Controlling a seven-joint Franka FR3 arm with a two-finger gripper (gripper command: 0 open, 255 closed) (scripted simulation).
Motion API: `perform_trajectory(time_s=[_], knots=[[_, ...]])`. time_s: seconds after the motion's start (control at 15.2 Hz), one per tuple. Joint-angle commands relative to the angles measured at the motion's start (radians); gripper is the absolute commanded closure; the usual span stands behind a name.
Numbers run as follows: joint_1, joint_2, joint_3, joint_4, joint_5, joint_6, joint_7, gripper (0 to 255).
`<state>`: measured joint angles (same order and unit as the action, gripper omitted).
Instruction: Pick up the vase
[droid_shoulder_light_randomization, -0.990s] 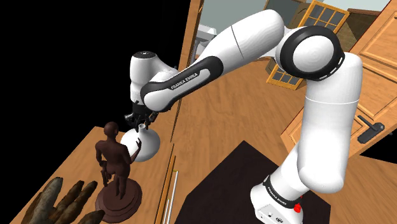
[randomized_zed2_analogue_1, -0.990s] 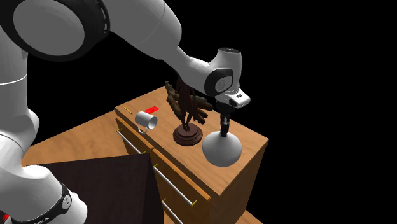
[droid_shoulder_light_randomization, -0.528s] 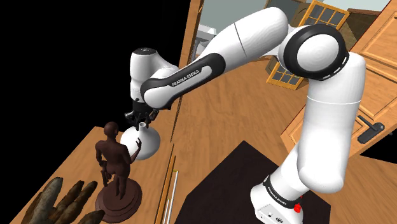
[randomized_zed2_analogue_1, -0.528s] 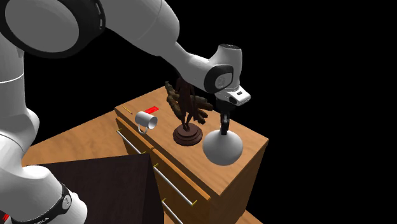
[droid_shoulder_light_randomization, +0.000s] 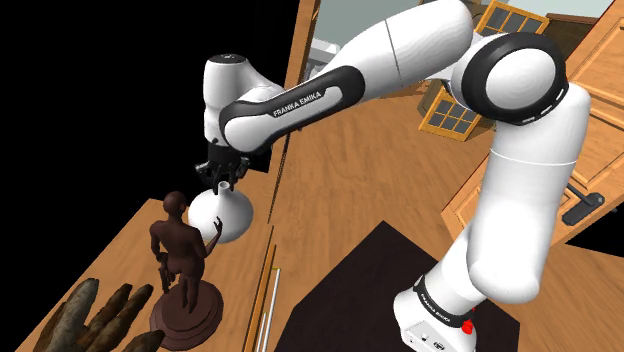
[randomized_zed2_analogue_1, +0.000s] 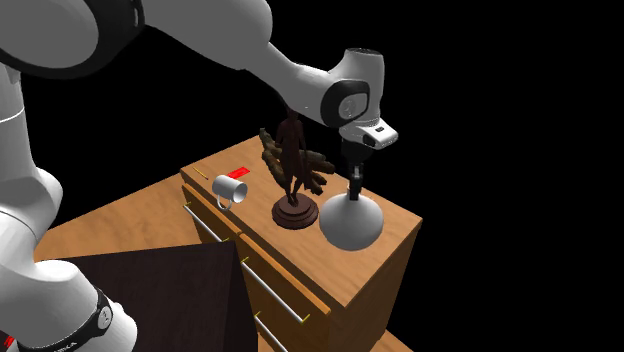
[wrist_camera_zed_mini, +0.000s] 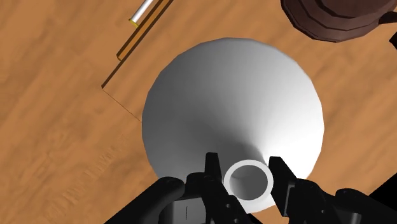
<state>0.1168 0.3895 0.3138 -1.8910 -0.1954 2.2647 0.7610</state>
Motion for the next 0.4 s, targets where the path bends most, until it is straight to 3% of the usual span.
perform_trajectory(time_s=[0.0, 0.33], knots=[[-0.003, -0.018, 0.004, 0.004, 0.008, -0.020, -0.005, 255], [-0.006, -0.041, 0.009, 0.017, 0.019, -0.055, -0.013, 255]])
